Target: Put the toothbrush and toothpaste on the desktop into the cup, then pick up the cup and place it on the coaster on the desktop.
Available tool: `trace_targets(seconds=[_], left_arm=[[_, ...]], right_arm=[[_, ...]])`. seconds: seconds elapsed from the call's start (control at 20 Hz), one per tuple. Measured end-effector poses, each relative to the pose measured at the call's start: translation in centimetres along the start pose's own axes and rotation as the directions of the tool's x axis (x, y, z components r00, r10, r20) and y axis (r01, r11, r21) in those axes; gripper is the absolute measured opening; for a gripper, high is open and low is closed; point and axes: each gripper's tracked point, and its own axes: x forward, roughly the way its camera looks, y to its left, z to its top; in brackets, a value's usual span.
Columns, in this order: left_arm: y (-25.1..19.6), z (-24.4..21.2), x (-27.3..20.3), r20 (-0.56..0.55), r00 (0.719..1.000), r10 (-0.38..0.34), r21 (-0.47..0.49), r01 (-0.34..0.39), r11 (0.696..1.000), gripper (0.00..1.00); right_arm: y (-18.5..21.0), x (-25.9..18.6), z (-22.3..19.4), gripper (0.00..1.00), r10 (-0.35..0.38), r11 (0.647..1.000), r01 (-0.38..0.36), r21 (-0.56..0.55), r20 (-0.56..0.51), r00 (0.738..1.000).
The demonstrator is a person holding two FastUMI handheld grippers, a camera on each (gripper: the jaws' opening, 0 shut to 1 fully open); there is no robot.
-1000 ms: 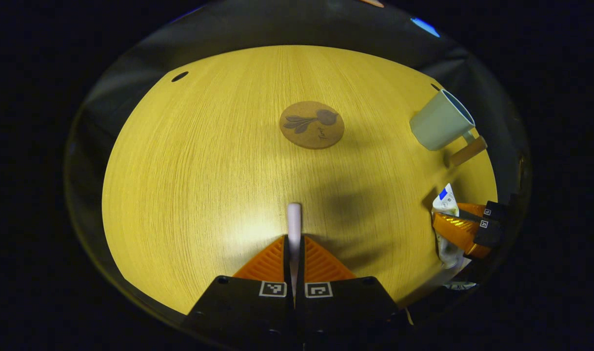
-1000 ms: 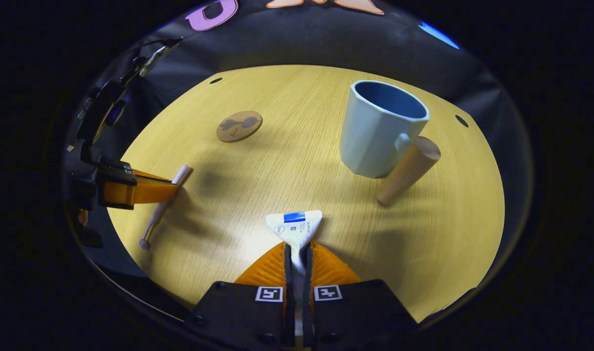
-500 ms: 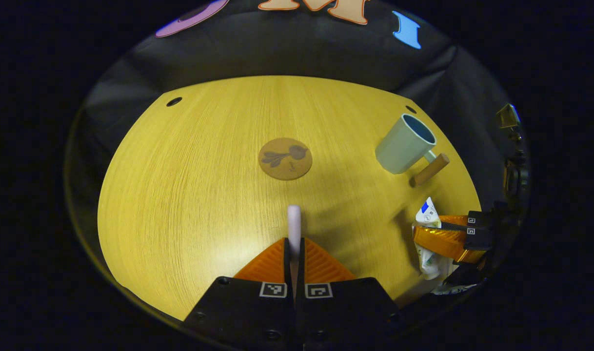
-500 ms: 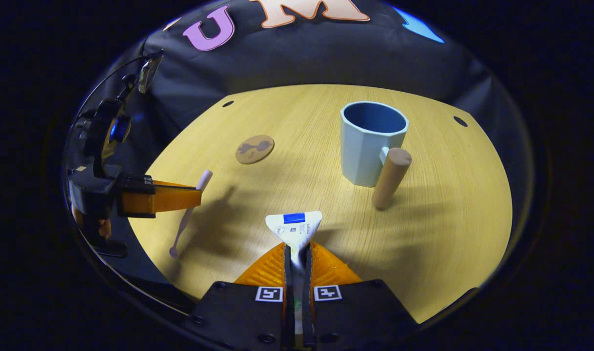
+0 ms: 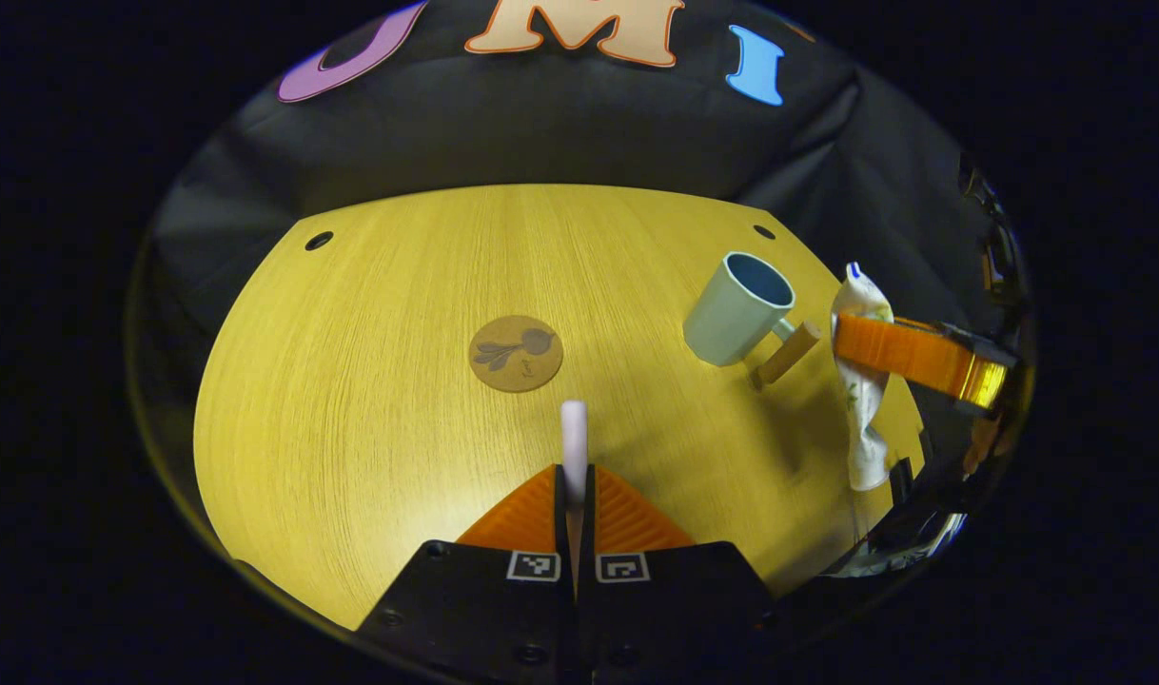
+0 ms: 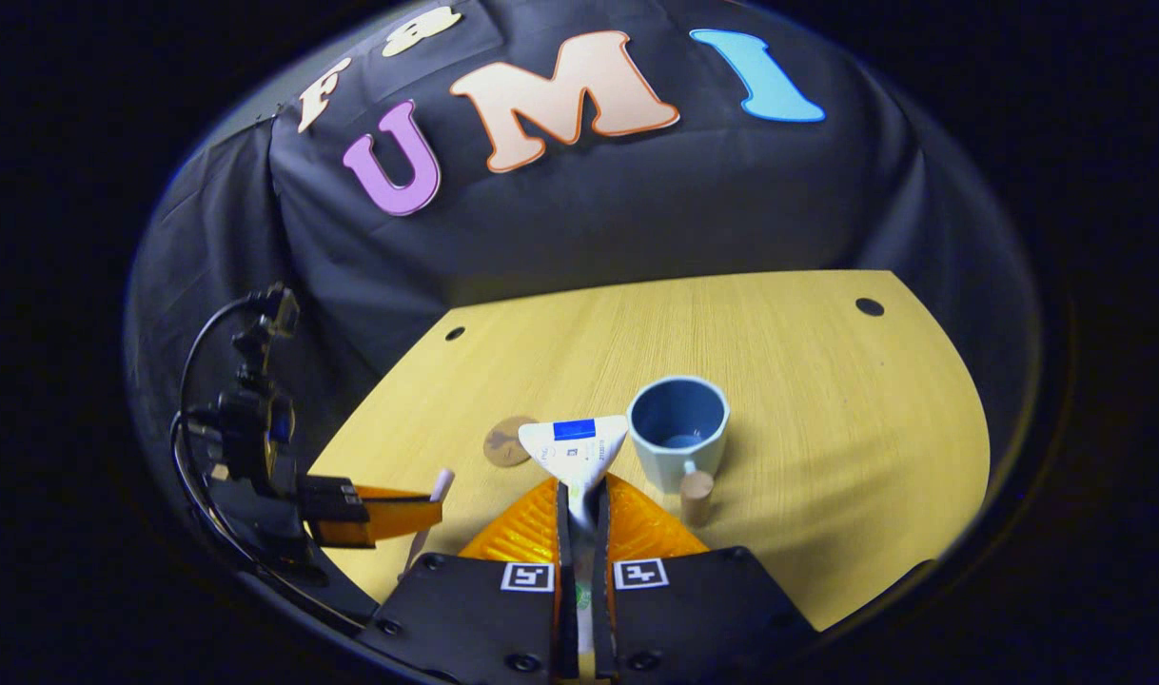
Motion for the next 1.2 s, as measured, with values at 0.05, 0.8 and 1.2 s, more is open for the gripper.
trace_targets(seconds=[0.05,0.8,1.2], left_arm=[[-0.2,0.3,0.1,0.008,1.000,-0.004,0.001,0.004,1.000,0.00],[0.1,1.4,-1.7,0.055,0.997,0.056,-0.043,-0.053,0.998,0.00],[-0.5,2.2,-2.8,0.061,0.996,0.060,-0.071,-0.055,0.996,0.00]], right_arm=[[-0.3,0.3,1.4,0.08,-0.001,1.000,0.001,0.006,0.030,1.000],[-5.8,7.9,10.5,0.08,-0.055,0.996,0.036,0.083,0.237,0.970],[-6.8,10.6,9.4,0.10,-0.079,0.996,0.068,0.056,0.216,0.973]])
